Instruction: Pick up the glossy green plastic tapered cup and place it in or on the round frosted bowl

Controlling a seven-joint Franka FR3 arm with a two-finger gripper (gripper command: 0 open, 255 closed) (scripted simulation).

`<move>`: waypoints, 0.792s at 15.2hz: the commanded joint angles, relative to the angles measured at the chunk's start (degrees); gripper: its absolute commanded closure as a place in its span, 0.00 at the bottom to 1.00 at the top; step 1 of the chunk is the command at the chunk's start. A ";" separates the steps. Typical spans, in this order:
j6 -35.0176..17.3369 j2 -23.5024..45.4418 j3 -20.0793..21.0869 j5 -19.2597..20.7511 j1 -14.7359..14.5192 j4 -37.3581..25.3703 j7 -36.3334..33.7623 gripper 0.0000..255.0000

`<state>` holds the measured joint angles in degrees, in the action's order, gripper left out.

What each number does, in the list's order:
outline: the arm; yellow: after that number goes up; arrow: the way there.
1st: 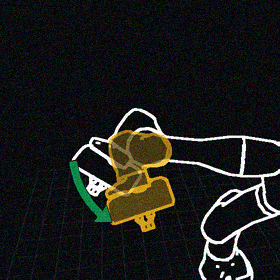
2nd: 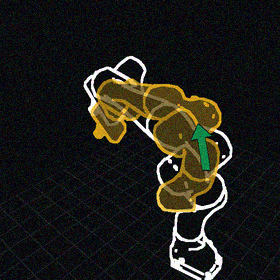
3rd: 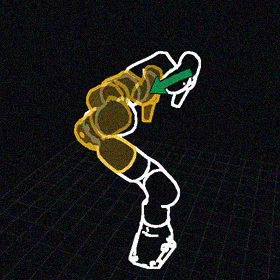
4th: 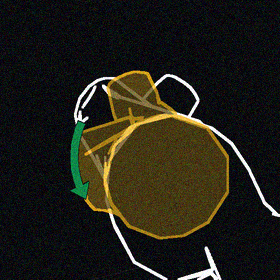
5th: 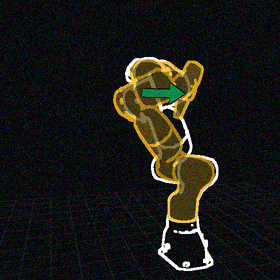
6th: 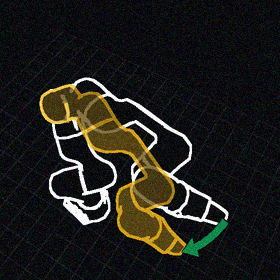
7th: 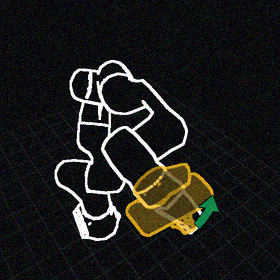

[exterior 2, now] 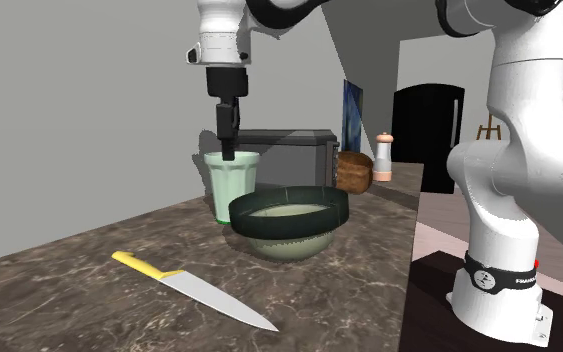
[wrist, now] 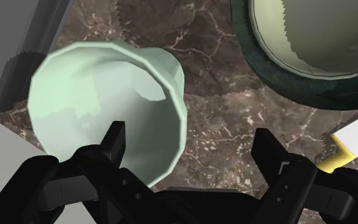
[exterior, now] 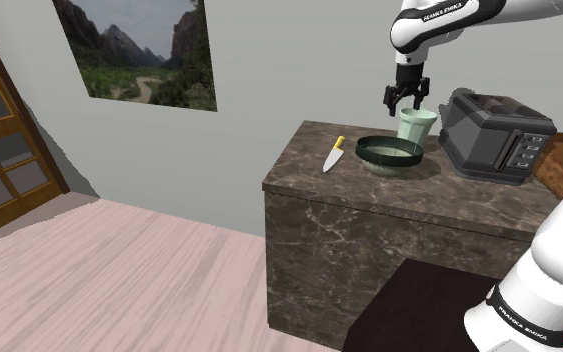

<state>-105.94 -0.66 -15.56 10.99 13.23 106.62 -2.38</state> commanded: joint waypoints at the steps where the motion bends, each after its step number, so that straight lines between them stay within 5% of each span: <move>1: -1.01 1.37 -0.56 0.10 0.56 -0.61 0.15 0.00; 12: -5.93 2.21 -1.00 0.17 1.02 3.42 0.12 0.00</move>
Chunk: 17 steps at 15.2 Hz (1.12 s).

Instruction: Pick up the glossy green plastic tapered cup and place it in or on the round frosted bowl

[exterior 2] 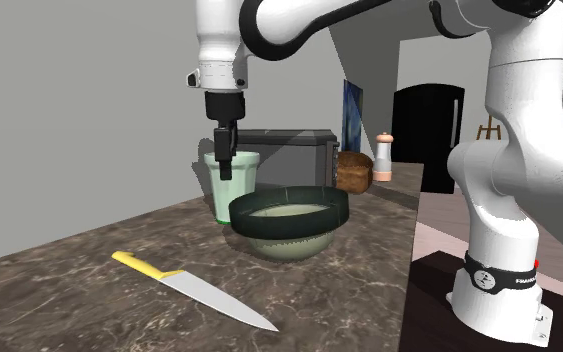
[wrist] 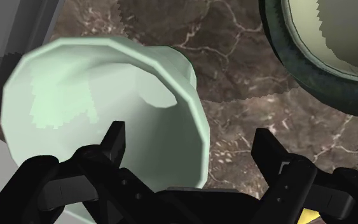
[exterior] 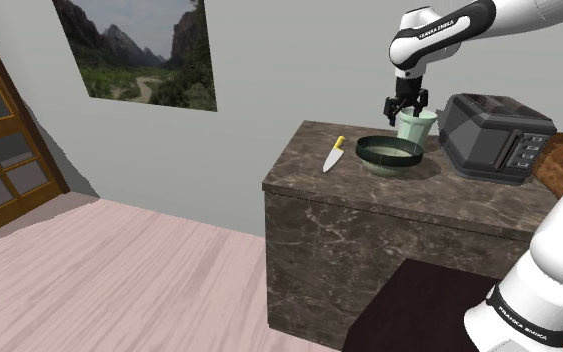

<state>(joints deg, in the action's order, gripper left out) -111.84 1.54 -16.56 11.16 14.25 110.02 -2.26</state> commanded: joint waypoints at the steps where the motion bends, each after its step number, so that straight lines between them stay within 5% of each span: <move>1: -0.03 0.00 0.00 0.00 0.00 0.02 0.00 0.00; 4: -0.03 0.00 0.00 0.00 0.00 0.02 0.00 0.00; 5: -0.03 0.00 0.00 0.00 0.00 0.02 0.00 1.00; 17: 2.18 -0.42 0.05 -0.03 -0.06 -1.80 0.31 1.00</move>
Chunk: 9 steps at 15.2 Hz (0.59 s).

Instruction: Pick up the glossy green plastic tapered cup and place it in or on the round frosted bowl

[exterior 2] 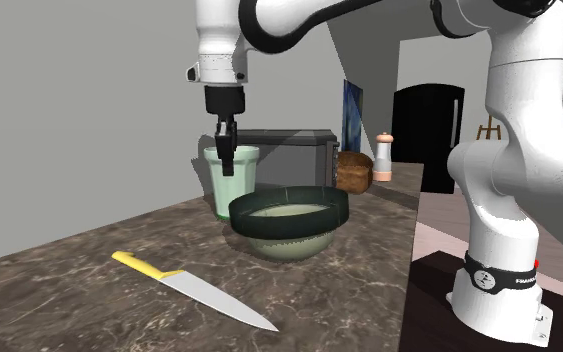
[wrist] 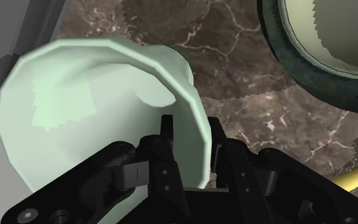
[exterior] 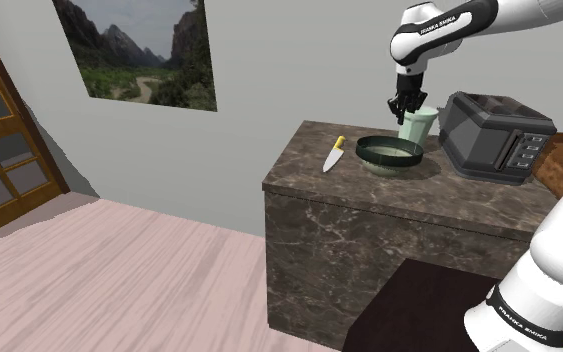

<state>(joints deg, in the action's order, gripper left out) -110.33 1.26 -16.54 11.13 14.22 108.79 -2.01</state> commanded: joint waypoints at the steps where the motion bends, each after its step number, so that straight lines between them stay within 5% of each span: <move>1: 1.41 -0.26 0.05 -0.01 -0.05 -1.20 0.16 1.00; 9: 7.39 -0.74 0.16 -0.20 -0.17 -6.78 1.10 1.00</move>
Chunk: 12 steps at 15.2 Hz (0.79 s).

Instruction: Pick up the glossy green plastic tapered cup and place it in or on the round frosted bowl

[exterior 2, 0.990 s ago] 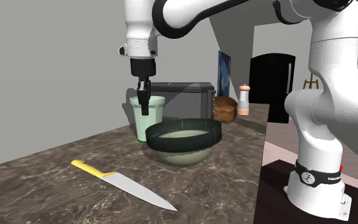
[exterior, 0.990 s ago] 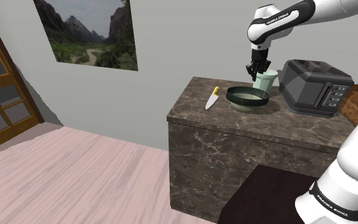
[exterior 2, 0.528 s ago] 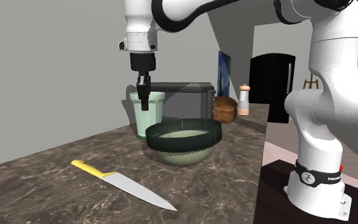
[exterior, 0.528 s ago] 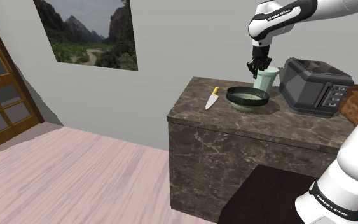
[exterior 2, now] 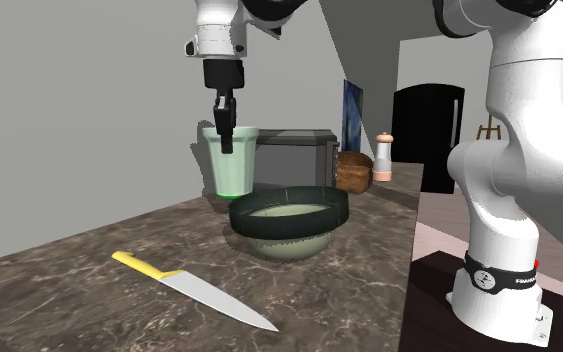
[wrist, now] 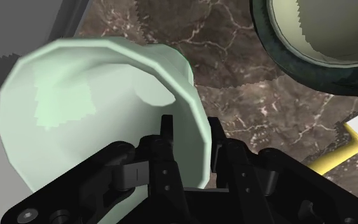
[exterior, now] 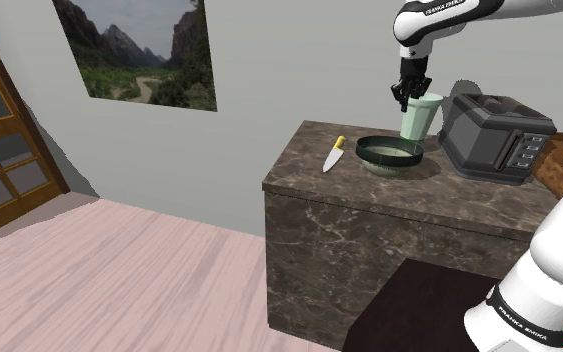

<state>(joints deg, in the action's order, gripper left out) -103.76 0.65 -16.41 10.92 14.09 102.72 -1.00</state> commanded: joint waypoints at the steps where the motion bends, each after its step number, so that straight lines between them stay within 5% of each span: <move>1: 1.57 -0.13 0.05 -0.03 -0.05 -1.48 0.21 1.00; 12: 10.07 0.78 0.08 -0.51 -0.08 -10.99 1.79 1.00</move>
<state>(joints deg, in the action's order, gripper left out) -94.46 1.31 -16.31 10.46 13.98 92.66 0.59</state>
